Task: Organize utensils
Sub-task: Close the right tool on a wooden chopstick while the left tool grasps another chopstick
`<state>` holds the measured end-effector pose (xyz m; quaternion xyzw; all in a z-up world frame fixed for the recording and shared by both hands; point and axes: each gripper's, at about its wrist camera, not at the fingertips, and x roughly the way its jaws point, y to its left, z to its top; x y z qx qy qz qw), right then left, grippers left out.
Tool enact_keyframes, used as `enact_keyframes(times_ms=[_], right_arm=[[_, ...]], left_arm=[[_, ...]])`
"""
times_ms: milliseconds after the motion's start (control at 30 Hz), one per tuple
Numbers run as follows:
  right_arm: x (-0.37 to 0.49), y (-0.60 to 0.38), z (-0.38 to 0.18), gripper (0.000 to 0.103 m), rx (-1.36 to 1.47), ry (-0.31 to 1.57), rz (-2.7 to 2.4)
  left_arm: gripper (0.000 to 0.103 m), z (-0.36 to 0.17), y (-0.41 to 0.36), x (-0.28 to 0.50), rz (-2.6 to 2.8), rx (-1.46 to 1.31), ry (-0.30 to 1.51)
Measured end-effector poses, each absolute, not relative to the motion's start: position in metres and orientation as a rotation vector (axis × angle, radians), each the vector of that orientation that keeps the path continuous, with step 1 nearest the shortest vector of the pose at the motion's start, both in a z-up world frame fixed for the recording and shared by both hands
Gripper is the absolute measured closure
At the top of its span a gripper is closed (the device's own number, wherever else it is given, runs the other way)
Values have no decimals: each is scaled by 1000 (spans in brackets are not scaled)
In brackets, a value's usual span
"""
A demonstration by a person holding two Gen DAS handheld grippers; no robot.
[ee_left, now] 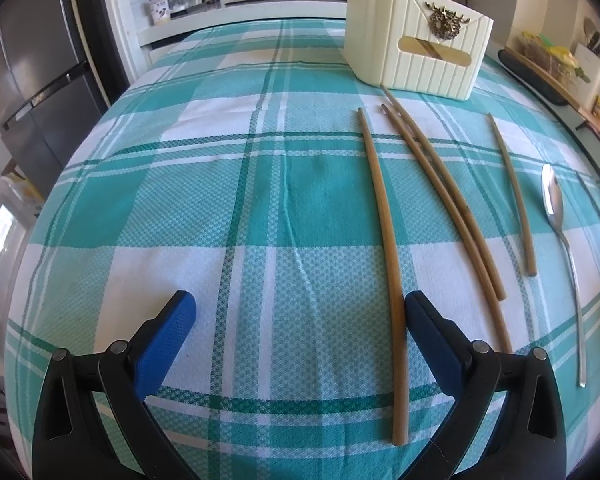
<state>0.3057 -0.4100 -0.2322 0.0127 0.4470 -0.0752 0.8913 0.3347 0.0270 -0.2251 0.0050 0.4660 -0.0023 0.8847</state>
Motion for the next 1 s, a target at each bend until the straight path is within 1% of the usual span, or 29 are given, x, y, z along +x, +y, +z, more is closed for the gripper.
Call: enact_keyframes(times_ms=[233, 400, 633, 733, 833, 1000], right_arm=[[306, -410, -232, 49, 27, 927, -156], [306, -411, -232, 49, 34, 930, -151], [317, -411, -215, 49, -19, 1028, -52], [331, -408, -209, 49, -78, 1081, 13], [349, -406, -212, 49, -83, 1149, 66], [373, -398, -215, 49, -146, 1162, 80]], left_arm=[[0, -225, 27, 337, -6, 9, 988], [1, -220, 30, 346, -74, 9, 1055], [1, -181, 40, 372, -210, -28, 1053], [1, -181, 36, 394, -269, -43, 1102], [1, -187, 25, 415, -258, 19, 1123], [2, -192, 21, 442, -245, 56, 1149]])
